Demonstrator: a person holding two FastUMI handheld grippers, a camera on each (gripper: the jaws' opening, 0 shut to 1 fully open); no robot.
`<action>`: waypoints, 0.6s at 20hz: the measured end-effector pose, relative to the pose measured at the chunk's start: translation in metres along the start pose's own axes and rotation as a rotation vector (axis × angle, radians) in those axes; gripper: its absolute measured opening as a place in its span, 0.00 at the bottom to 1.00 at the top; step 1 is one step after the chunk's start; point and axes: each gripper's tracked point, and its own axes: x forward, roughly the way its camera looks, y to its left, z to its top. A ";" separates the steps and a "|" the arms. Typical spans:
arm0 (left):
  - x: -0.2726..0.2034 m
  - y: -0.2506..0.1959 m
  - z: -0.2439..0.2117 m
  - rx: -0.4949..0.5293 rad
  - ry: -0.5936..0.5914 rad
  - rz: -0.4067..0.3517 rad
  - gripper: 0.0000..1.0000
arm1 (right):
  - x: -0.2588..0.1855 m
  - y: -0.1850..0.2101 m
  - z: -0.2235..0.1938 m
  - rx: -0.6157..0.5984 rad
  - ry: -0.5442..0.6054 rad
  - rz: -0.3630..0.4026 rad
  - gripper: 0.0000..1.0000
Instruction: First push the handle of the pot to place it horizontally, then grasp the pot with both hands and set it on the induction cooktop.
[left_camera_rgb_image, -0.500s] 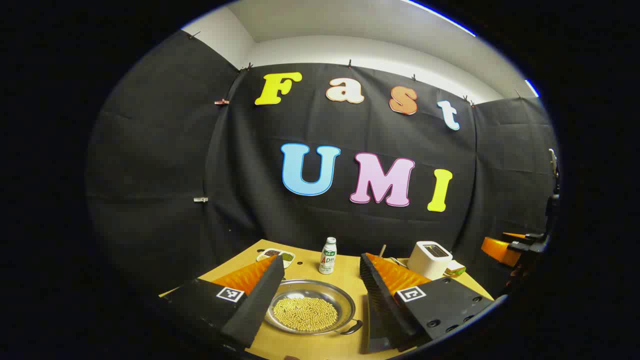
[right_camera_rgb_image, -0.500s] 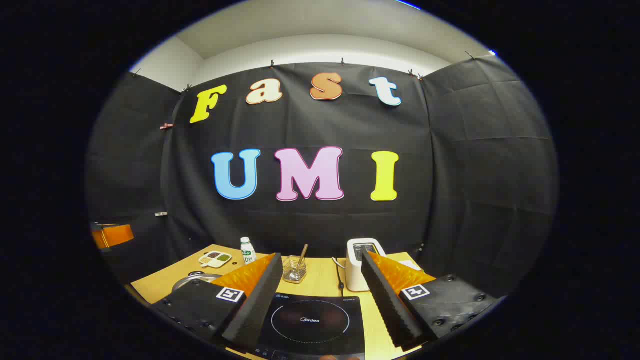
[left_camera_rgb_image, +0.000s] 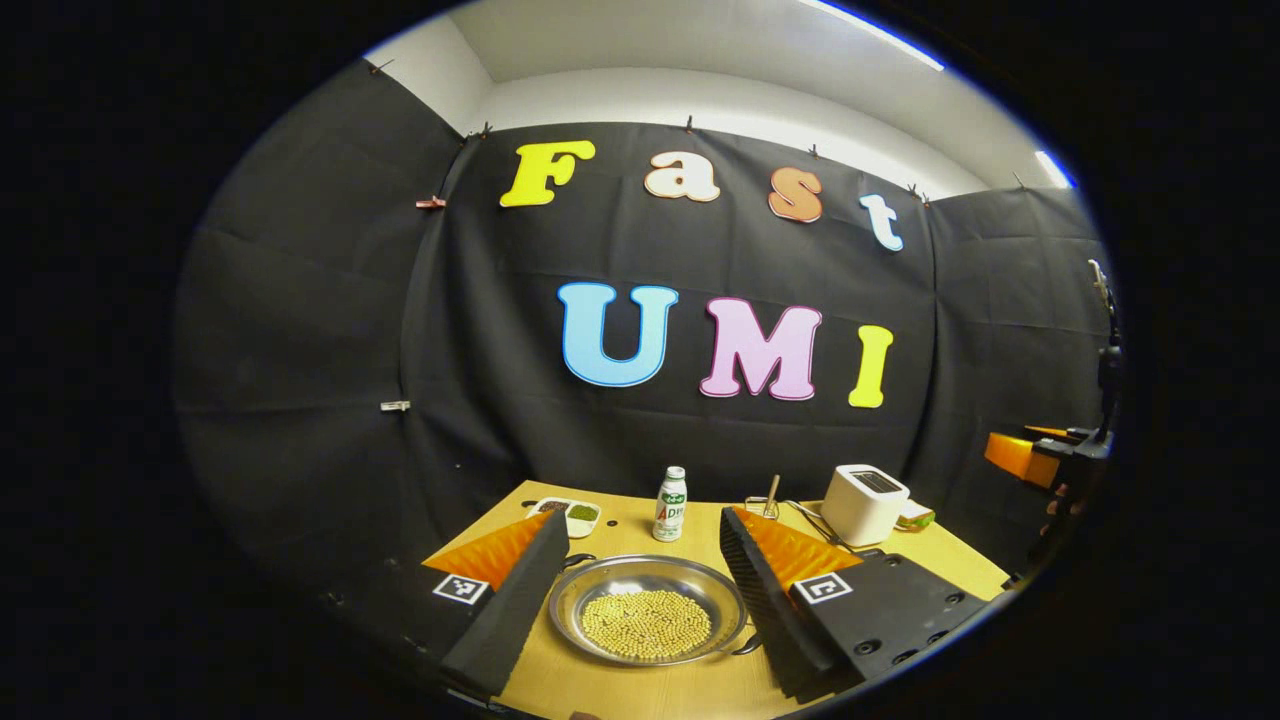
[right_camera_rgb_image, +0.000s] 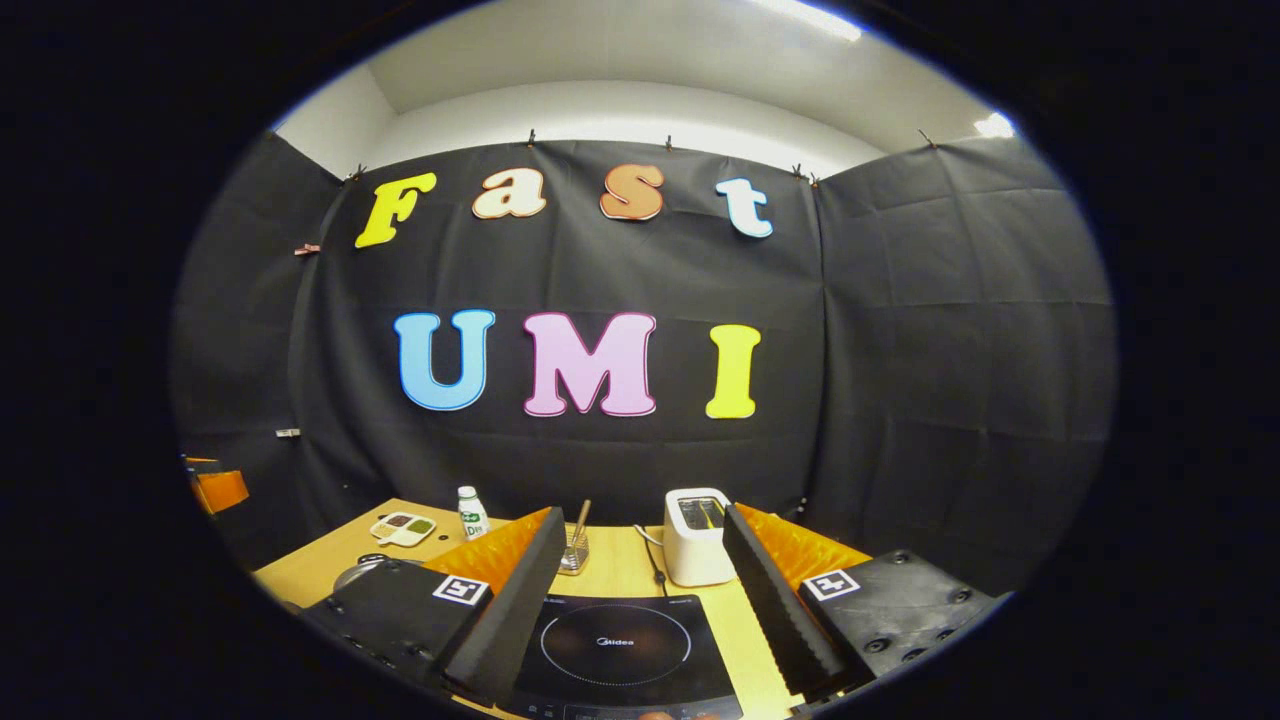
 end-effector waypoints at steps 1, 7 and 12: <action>0.001 0.003 -0.005 0.001 0.010 -0.016 0.95 | -0.003 0.001 0.000 0.003 0.002 -0.015 0.98; 0.007 0.023 -0.026 -0.001 0.061 -0.076 0.95 | -0.020 0.016 0.001 -0.009 0.002 -0.071 0.98; 0.007 0.037 -0.043 -0.016 0.089 -0.088 0.93 | -0.031 0.033 -0.006 -0.014 0.034 -0.074 0.98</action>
